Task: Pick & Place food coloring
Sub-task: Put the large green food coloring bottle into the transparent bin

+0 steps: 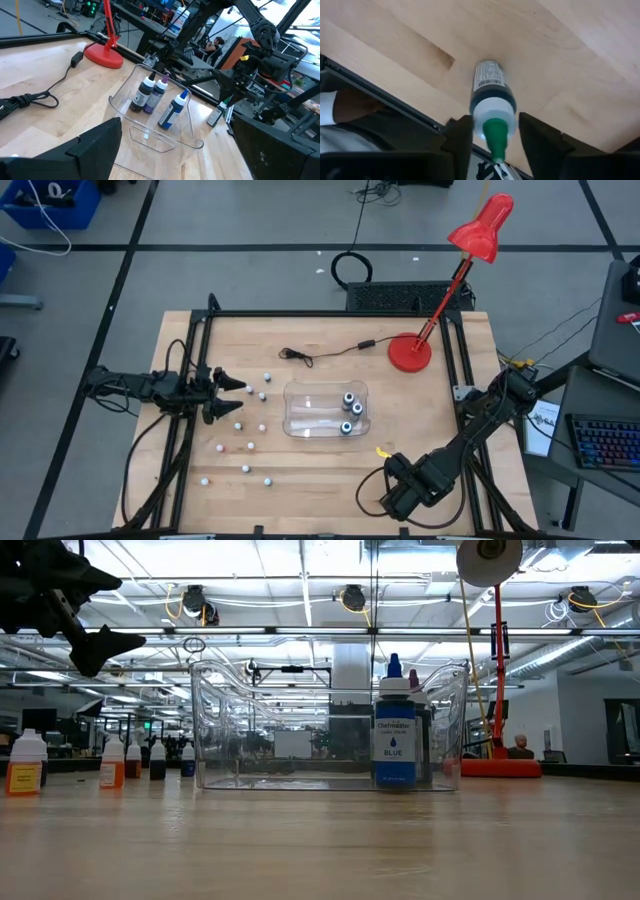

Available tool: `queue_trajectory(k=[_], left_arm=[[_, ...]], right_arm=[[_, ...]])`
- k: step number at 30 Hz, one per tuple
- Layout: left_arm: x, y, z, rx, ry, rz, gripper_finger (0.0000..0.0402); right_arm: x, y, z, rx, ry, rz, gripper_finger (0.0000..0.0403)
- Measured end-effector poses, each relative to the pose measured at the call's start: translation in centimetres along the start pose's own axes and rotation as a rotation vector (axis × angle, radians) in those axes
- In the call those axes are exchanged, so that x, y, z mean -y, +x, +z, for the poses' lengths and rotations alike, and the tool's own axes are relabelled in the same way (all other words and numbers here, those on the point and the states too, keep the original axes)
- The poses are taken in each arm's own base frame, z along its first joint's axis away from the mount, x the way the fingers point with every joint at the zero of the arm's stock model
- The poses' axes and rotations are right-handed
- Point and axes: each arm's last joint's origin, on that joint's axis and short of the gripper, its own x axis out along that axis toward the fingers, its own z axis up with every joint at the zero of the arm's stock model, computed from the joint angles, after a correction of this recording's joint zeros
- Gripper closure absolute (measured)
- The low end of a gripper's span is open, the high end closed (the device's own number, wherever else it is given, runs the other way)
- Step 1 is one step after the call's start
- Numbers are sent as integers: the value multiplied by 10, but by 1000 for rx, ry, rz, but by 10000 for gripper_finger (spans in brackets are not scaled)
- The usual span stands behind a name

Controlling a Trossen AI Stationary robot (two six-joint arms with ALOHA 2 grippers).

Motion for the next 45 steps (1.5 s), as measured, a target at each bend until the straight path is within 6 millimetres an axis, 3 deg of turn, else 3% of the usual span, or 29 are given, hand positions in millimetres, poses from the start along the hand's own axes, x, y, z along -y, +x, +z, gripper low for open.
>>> queue_trajectory(k=[4, 11, 18, 24, 31, 36, 40, 45], left_arm=[[0, 0, 0, 0, 0, 0, 23], [0, 0, 0, 0, 0, 0, 23], [0, 0, 0, 0, 0, 0, 23], [0, 0, 0, 0, 0, 0, 23], [0, 0, 0, -1, 0, 0, 23], [0, 0, 0, 0, 0, 0, 23], [0, 0, 0, 0, 0, 0, 23], [0, 0, 0, 0, 0, 0, 23]], right_arm=[[0, -1, 0, -13, -10, 0, 307], [0, -1, 0, 2, -83, 3, 307], [1, -6, 7, 186, -245, 20, 308], [11, -39, 23, 380, -366, 75, 308], [36, -96, 42, 652, -520, 149, 308], [52, -132, 66, 801, -599, 196, 317], [56, -146, 94, 790, -621, 207, 346], [46, -144, 123, 685, -671, 193, 398]])
